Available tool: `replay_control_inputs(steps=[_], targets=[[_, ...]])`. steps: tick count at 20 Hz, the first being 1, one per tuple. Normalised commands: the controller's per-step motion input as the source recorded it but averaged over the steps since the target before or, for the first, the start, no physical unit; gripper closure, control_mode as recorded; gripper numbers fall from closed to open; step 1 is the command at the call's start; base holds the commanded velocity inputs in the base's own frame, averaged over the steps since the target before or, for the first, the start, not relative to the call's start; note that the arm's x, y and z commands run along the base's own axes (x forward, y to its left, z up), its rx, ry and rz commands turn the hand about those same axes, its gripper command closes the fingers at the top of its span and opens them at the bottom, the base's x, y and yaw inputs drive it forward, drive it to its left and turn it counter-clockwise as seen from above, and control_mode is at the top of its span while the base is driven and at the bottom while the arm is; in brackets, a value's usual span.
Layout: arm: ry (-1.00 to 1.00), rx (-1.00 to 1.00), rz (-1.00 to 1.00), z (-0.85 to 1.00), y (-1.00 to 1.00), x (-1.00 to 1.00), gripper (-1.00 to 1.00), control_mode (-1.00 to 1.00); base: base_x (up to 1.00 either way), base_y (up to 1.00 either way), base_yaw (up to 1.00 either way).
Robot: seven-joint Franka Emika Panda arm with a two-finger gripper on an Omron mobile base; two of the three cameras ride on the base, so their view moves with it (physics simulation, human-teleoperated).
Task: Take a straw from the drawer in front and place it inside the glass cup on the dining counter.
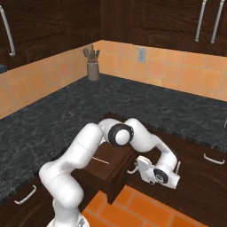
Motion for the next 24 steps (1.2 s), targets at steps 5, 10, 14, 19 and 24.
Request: replay_control_inputs(steps=[5, 10, 14, 19, 24], targets=[[0.00, -0.21, -0.01, 0.00, -0.40, -0.76, -1.00, -1.00, 0.00, 0.00, 0.00], [-0.06, -0.29, -0.03, 0.45, -0.07, -0.62, -1.00, -1.00, 0.00, 0.00, 0.00], [-0.24, -0.30, -0.05, 1.00, 0.06, -0.51, -1.00, -1.00, 0.00, 0.00, 0.00], [-0.21, -0.35, -0.05, 1.00, 0.42, -0.22, -1.00, -1.00, 0.00, 0.00, 0.00], [0.01, -0.42, -0.04, 1.00, 0.64, 0.00, -1.00, -1.00, 0.00, 0.00, 0.00]])
